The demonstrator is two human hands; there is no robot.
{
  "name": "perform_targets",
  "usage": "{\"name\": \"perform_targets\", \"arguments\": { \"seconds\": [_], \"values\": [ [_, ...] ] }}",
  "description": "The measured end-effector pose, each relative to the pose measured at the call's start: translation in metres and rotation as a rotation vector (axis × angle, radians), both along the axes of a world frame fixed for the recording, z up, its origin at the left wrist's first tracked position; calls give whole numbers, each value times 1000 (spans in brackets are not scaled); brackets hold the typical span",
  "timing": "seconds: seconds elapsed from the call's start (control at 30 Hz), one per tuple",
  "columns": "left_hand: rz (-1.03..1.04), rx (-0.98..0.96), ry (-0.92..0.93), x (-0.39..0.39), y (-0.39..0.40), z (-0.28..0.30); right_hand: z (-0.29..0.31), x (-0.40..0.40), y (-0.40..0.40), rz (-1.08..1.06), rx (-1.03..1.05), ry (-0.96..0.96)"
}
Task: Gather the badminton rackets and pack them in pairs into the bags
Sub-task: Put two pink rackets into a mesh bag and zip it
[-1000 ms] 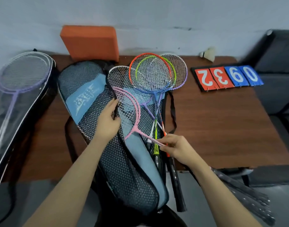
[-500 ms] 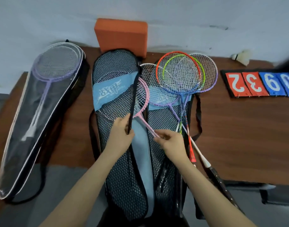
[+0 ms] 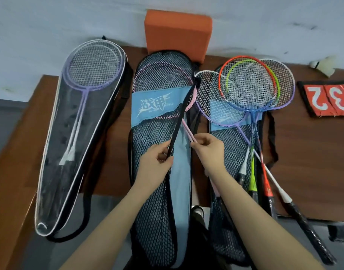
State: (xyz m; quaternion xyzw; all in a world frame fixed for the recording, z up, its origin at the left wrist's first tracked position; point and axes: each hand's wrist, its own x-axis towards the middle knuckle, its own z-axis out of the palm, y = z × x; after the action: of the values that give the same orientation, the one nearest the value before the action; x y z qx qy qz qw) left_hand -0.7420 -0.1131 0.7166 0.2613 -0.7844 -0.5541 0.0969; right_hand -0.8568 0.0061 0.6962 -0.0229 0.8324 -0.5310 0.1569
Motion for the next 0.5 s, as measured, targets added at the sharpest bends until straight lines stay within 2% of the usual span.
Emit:
{"name": "perform_targets", "arguments": {
  "seconds": [0.23, 0.33, 0.43, 0.5],
  "values": [
    [-48, -8, -47, 4, -12, -16, -11, 13, 7, 117, 197, -8],
    [-153, -124, -73, 11, -9, -25, 1, 31, 29, 156, 231, 25],
    [-304, -261, -191, 25, 3, -31, 8, 54, 64, 184, 297, 98],
    [-324, -307, -197, 37, 16, -32, 11, 69, 86, 172, 313, 102]
  ]
}}
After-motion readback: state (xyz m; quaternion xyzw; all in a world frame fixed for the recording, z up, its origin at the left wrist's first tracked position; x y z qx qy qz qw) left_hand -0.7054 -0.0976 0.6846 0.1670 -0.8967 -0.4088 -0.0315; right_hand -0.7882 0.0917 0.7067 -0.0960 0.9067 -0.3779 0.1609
